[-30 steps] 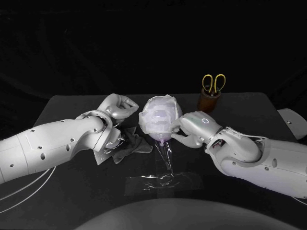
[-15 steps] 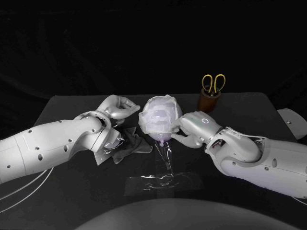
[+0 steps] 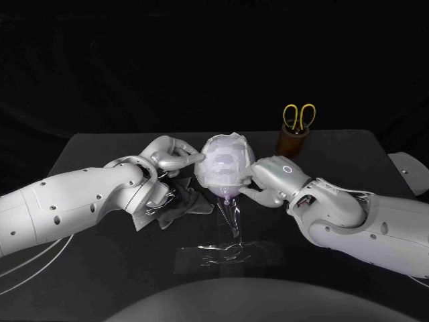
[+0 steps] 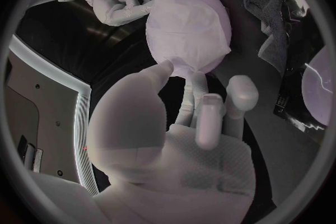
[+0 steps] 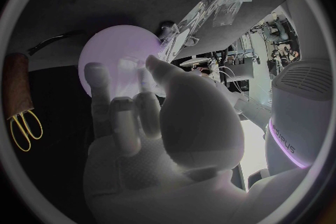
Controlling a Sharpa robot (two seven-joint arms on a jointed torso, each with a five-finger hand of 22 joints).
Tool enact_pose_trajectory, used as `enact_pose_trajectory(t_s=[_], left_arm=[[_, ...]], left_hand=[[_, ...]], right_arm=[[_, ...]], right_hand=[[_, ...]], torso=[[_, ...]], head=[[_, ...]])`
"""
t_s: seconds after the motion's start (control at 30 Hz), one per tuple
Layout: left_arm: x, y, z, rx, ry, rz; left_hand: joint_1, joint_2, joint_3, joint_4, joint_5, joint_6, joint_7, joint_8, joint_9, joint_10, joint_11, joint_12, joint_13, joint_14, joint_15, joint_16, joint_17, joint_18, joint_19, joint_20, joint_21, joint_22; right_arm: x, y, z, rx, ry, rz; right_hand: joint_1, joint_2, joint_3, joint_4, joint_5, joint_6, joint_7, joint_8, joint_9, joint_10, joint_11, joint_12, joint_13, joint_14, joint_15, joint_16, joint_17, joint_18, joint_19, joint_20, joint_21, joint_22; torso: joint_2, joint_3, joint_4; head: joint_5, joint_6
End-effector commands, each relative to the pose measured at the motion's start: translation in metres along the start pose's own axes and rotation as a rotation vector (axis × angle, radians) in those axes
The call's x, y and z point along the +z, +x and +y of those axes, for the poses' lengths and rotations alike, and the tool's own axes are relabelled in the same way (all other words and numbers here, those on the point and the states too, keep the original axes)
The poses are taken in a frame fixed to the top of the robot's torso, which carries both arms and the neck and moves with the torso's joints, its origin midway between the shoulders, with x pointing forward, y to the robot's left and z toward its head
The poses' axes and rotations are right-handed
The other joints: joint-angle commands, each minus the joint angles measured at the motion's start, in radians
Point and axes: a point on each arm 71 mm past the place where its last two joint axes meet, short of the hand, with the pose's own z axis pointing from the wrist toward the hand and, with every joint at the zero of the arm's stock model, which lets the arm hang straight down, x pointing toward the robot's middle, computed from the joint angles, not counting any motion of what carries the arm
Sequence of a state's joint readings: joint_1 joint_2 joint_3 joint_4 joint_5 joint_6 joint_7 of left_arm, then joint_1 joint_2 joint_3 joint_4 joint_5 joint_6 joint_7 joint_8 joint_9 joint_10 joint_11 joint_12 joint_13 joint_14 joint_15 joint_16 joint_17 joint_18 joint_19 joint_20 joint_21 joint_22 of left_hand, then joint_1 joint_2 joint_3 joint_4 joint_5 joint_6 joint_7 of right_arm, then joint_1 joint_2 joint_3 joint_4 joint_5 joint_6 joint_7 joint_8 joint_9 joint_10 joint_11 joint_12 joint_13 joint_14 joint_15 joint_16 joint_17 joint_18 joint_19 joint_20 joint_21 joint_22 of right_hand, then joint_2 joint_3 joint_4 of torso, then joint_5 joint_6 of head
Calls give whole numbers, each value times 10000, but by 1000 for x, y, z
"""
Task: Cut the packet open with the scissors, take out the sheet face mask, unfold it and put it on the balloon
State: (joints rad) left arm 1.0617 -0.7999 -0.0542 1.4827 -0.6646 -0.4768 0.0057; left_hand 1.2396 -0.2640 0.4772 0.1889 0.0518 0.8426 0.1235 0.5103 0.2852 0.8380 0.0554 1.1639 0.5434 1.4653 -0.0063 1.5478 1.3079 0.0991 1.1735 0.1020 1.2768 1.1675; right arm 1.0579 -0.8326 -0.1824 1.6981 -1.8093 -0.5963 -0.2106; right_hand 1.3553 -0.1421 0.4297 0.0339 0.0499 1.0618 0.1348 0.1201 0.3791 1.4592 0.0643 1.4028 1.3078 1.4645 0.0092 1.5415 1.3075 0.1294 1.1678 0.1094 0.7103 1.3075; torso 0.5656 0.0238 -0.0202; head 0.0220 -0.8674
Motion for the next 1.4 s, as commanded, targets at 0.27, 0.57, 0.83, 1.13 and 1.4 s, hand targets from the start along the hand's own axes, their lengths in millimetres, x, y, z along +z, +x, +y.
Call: enact_pose_trajectory(t_s=[0.27, 0.57, 0.83, 1.13, 1.4], left_arm=[[2, 2, -1, -117, 46, 304], [4, 0, 2, -131, -174, 271], [6, 3, 2, -139, -285, 351], [7, 5, 2, -163, -336, 402], [7, 5, 0, -55, -174, 303]], left_hand=[[712, 315, -15, -206, -29, 85, 38, -201, -102, -28, 9, -22, -2, 60, 81, -18, 652, 119, 98, 53, -3, 68], [1223, 524, 59, -409, -30, 147, 51, -327, -190, -20, 13, -31, -12, 106, 82, -4, 733, 95, 201, 48, 63, 159], [1030, 455, -165, -259, -36, 203, 83, -390, -237, 33, 52, 29, 15, 146, 113, 9, 802, 76, 272, 53, 112, 222], [821, 362, -482, -37, -36, 277, 68, -457, -288, 75, 46, 82, 42, 177, 113, 19, 854, 60, 348, 62, 161, 287], [1943, 1243, 99, -501, -28, 1236, -290, -78, -156, 1227, -296, 704, 1311, 369, -169, 65, 1182, -11, 681, -37, 412, 598]], right_arm=[[0, 1, -1, -117, 34, 87], [0, 1, -1, -116, 32, 84], [0, 1, 0, -105, 15, 71], [1, 1, 0, -102, 15, 65], [1, 1, 0, -96, 10, 54]], right_hand=[[-117, 3, 0, 42, -19, -11, 32, -63, -11, 44, -50, 35, 1120, 460, -64, 32, 1313, 188, 46, 5, 7, 631], [-117, 3, 0, 42, -19, -11, 32, -63, -11, 44, -50, 35, 1120, 460, -64, 32, 1313, 188, 46, 5, 7, 631], [-117, 3, 0, 42, -19, -11, 32, -63, -11, 44, -50, 35, 1120, 460, -64, 32, 1313, 188, 46, 5, 7, 631], [-123, 2, -4, 57, -19, -11, 32, -64, -13, 47, -50, 37, 1122, 461, -64, 32, 1314, 188, 47, 4, 4, 631], [-123, 2, -4, 57, -19, -11, 32, -64, -13, 47, -50, 37, 1122, 461, -64, 32, 1314, 188, 47, 4, 4, 631]], torso=[[0, 2, 1], [1, -5, -1], [6, -5, 0], [4, -5, 0], [1, -4, -1]], head=[[-25, -1], [-33, -3], [-12, -17], [-23, -36], [-19, -53]])
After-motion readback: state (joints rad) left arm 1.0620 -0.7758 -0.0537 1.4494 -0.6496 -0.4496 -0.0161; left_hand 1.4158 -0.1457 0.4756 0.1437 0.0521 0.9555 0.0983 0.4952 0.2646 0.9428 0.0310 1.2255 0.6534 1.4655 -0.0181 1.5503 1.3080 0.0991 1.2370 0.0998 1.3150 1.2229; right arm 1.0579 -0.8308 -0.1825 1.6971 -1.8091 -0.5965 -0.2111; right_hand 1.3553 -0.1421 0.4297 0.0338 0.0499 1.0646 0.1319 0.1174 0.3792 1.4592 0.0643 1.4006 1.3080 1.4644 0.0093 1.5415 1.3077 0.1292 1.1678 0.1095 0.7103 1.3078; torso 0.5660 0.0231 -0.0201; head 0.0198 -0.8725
